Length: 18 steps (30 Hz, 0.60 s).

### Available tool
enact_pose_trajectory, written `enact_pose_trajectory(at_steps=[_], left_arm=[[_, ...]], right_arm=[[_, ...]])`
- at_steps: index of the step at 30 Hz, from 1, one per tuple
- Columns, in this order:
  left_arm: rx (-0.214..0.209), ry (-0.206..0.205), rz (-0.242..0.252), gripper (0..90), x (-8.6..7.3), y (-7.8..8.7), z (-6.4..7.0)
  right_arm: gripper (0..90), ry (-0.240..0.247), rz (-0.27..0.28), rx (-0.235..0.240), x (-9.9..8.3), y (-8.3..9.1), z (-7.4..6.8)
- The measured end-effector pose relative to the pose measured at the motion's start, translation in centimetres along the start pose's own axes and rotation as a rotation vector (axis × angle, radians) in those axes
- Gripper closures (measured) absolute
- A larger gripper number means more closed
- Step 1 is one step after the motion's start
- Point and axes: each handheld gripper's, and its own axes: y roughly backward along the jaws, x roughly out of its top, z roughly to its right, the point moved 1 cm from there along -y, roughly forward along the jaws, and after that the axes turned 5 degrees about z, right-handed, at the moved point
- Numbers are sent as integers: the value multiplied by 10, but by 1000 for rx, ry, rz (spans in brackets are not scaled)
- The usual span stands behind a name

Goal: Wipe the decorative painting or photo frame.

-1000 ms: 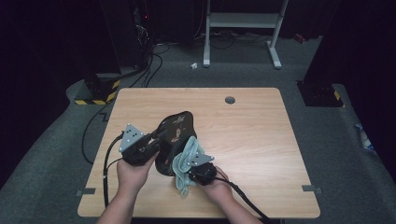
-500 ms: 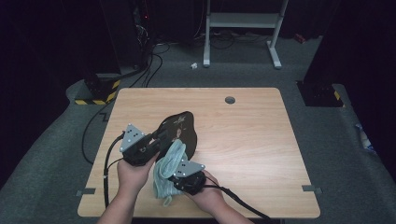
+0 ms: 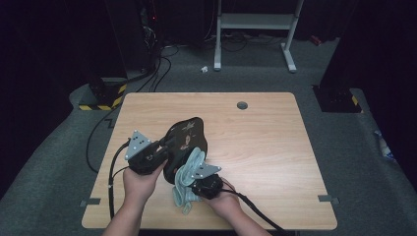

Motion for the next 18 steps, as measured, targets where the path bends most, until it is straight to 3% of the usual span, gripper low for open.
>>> enact_pose_trajectory(at_steps=[3, 5, 9, 11, 18], left_arm=[[0, 0, 0, 775, 0, 0, 0], [0, -2, 0, 775, 0, 0, 0], [1, -3, 2, 775, 0, 0, 1], [1, -5, 3, 775, 0, 0, 1], [2, -4, 2, 775, 0, 0, 1]], right_arm=[[748, 0, -50, -20, -15, -7, 3], [749, -12, -40, -16, -21, -9, 4], [748, 2, -30, -21, -16, -6, 2], [748, 1, 14, -19, -7, 0, -2], [747, 78, 131, -23, 42, 24, -15]])
